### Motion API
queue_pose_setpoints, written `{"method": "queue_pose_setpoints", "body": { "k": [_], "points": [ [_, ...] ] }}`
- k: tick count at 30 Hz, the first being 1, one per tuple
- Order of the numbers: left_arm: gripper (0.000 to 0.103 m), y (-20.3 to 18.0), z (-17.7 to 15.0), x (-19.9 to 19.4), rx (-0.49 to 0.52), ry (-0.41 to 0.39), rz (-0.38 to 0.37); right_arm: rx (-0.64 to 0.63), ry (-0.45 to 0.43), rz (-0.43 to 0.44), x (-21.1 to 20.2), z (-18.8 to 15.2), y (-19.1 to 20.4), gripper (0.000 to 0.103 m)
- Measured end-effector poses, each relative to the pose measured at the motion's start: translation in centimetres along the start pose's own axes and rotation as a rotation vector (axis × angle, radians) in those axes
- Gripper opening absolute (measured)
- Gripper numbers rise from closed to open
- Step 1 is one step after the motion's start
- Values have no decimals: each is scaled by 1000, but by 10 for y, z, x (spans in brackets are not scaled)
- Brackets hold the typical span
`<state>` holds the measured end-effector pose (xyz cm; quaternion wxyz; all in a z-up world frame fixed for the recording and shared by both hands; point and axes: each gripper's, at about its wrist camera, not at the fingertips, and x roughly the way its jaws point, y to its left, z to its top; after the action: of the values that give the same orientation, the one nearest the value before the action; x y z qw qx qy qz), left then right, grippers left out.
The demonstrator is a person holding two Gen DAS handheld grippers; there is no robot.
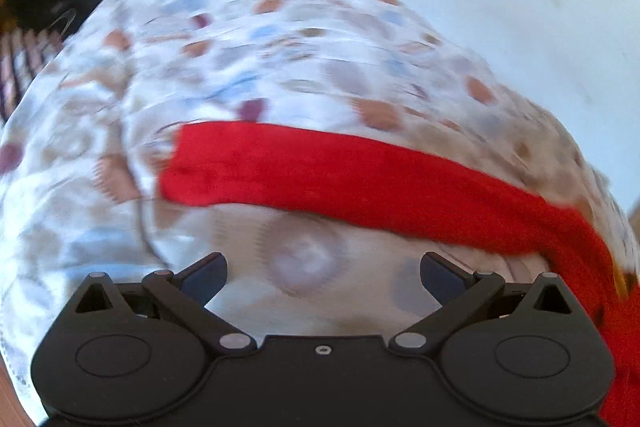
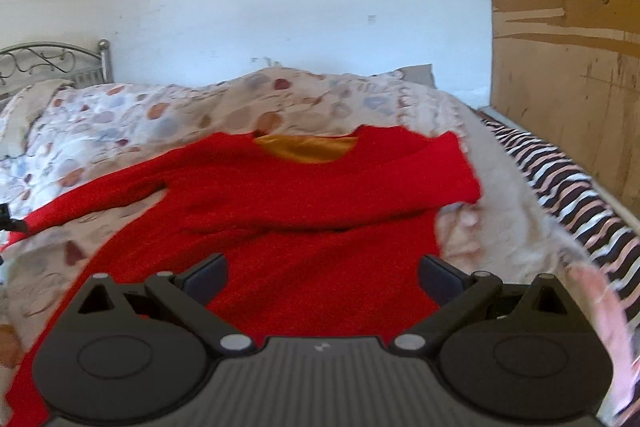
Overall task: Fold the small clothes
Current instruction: 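Reach the left gripper to the other sleeve cuff and grasp it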
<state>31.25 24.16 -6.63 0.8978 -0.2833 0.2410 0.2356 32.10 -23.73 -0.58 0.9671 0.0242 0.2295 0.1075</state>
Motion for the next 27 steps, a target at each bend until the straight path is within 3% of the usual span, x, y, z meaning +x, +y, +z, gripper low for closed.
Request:
{"method": "queue_pose_setpoints", "body": {
  "k": [5,14,17,22,27],
  "points": [
    [102,34,13,17,-206,-6,-9,13,19,-7,6,-17,25,103],
    [82,55,30,41,-406,-52,-7,49,51,-11,17,-30,25,103],
    [70,62,30,47,-476,-38,31,60,56,-10,19,-33,25,103],
    [43,58,22,44,-457,-61,109,68,64,-6,21,-35,24,103],
    [25,63,19,39,-499,-88,135,82,75,3,23,-36,22,103]
  ]
}}
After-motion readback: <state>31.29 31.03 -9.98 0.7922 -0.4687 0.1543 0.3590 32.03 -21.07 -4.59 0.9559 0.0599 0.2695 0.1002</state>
